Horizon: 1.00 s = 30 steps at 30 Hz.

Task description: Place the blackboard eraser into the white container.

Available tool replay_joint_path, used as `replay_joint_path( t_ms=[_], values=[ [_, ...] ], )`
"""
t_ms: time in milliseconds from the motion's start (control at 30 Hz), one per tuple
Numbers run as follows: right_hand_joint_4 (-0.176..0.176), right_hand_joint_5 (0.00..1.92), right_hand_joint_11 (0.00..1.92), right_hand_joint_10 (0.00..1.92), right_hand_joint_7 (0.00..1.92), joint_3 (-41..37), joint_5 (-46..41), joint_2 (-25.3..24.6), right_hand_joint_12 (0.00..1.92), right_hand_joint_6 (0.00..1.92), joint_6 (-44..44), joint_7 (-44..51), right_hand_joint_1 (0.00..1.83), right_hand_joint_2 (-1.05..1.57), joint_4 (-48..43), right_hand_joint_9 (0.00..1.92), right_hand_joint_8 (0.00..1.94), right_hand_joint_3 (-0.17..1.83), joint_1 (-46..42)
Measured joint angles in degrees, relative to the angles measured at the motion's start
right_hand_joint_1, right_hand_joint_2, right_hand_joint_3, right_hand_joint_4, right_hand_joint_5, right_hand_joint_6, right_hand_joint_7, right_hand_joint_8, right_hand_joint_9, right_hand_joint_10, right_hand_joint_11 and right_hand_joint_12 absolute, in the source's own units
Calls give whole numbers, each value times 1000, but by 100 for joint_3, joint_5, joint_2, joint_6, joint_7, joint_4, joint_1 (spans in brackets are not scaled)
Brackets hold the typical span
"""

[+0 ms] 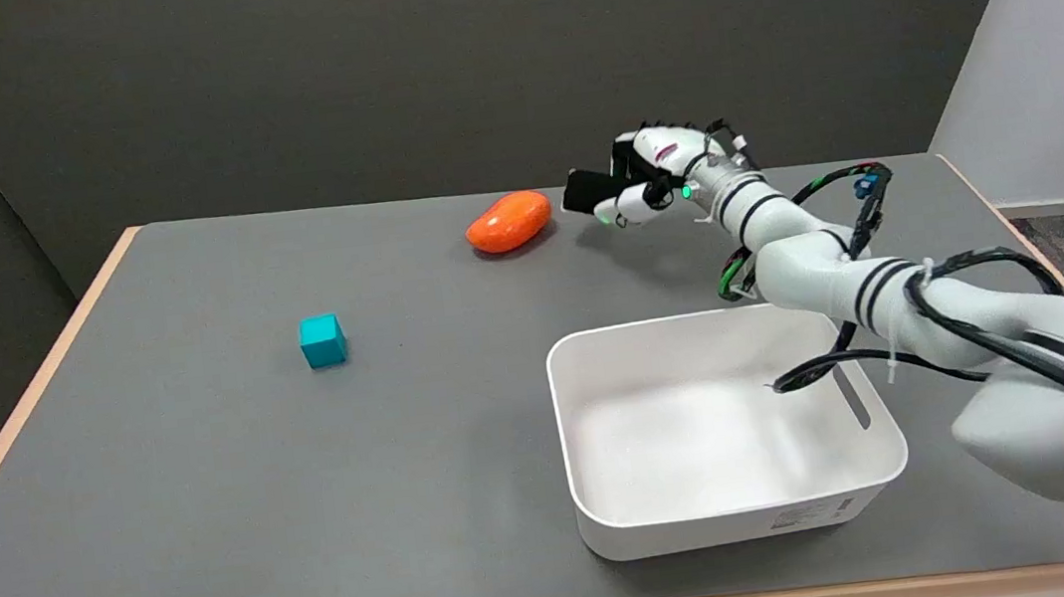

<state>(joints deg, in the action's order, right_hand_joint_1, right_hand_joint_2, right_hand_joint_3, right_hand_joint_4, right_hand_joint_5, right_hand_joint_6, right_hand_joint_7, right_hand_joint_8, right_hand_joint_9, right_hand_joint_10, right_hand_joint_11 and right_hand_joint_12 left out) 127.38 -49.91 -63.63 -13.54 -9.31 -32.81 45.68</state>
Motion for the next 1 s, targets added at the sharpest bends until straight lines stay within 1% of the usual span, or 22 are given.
replay_joint_path(
  t_ms=[100, 333, 567, 633, 867, 933, 1000],
  values=[
    [-176, 581, 428, 1363, 809, -234, -6, 160, 1733, 1387, -81, 71, 1188, 1152, -431, 776, 1570, 273, -209],
    [-176, 579, 413, 1421, 787, -974, -13, 546, 1812, 1372, -353, 218, 1182, 1168, -1603, 796, 1620, 259, -1009],
    [-176, 570, 449, 1460, 775, -1871, -24, 881, 1835, 1379, -783, 324, 1177, 1169, -2896, 802, 1649, 274, -2175],
    [-176, 563, 488, 1470, 769, -2108, -25, 960, 1834, 1387, -948, 347, 1173, 1171, -3240, 808, 1662, 280, -2535],
    [-176, 582, 576, 1470, 782, -2860, -22, 1175, 1835, 1367, -1748, 401, 1180, 1159, -4345, 825, 1645, 283, -3864],
    [-176, 646, 580, 1456, 695, -3023, -16, 1220, 1845, 1527, -2065, 409, 1170, 1110, -4618, 837, 1570, 385, -4245],
    [-176, 647, 598, 1464, 695, -3168, 0, 1264, 1849, 1531, -2437, 415, 1169, 1103, -4881, 839, 1575, 399, -4657]
  ],
)
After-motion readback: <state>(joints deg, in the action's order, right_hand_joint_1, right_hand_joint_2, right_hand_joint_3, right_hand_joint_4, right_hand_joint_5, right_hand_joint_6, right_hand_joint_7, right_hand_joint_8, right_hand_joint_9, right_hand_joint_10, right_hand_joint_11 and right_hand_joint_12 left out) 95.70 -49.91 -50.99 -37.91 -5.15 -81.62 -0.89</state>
